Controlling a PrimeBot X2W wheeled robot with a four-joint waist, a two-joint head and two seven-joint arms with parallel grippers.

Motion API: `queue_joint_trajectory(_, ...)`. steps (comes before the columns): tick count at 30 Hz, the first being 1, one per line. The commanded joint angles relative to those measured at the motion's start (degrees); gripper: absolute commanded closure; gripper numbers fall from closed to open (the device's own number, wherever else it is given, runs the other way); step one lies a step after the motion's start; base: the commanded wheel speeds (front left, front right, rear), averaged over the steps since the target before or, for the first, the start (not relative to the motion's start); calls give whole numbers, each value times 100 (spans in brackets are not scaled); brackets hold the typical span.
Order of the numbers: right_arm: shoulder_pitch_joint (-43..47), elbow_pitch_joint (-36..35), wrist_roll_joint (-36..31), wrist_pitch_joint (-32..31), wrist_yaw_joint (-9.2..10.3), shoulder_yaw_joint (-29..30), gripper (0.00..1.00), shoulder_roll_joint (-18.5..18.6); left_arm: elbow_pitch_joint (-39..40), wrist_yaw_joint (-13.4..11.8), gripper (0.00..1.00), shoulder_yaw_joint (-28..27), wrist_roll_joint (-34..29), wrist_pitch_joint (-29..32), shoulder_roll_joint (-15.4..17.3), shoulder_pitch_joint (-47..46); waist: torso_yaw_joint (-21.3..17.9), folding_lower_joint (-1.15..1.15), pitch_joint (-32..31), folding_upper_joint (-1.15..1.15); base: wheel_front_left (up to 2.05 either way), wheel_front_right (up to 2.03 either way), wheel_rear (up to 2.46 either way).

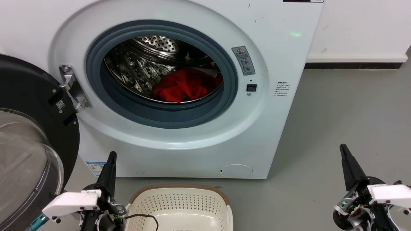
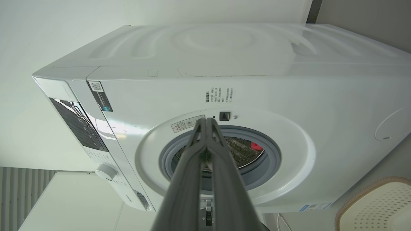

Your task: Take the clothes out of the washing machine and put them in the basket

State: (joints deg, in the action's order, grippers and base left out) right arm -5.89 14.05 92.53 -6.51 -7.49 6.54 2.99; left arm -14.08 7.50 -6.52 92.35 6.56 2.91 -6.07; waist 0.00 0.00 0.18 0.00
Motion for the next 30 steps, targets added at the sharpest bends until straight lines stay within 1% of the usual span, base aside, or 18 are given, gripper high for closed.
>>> queue_joint_trajectory(1,-68,9,-26,0,0,-4,100,-18,1,13,100,-11,14,10,-6,-34,0,0,0,0,0,0,0)
queue_joint_trajectory(21,-68,9,-26,0,0,-4,100,-18,1,13,100,-11,14,10,-6,-34,0,0,0,0,0,0,0)
queue_joint_trajectory(22,0,-1,-1,1,0,0,0,0,0,0,0,1,0,0,0,0,0,0,0,0,0,0,0)
queue_joint_trajectory(24,49,66,-3,5,0,-6,0,-2,-71,-1,0,15,-1,-4,-7,44,0,0,0,0,0,0,0)
queue_joint_trajectory(30,65,-27,-124,186,0,-99,0,-3,-40,-1,0,255,-15,-180,-6,-42,-1,0,7,0,0,0,0)
